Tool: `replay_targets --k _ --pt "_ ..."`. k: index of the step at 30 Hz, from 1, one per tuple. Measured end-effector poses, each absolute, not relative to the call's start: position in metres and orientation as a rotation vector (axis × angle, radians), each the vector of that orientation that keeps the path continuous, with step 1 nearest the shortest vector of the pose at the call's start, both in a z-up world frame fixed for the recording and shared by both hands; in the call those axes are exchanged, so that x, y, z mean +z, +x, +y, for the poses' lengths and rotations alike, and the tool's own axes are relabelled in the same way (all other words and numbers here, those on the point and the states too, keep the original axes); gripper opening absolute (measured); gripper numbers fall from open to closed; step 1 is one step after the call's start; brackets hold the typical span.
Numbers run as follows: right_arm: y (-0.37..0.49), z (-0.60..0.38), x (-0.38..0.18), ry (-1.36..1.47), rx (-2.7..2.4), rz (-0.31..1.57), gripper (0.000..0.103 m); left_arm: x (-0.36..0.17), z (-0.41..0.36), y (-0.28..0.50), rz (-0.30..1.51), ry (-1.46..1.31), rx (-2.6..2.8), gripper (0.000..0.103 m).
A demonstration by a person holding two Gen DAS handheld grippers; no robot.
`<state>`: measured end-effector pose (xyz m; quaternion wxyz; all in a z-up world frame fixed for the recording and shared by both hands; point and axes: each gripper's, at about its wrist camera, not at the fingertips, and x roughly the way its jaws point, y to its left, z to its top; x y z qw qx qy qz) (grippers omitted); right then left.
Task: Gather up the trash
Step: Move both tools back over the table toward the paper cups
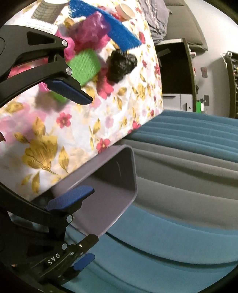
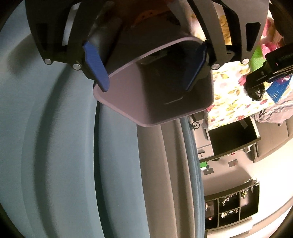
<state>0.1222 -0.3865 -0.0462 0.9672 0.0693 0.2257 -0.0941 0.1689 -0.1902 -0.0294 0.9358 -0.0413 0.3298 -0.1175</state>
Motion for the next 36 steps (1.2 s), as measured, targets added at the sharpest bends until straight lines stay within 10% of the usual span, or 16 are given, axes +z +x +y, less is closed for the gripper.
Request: replay_targets --k 36 --pt "0.056 -0.161 -0.070 -0.034 0.308 0.558 0.085 -0.034 0.036 0.035 0.549 -0.158 0.153 0.089"
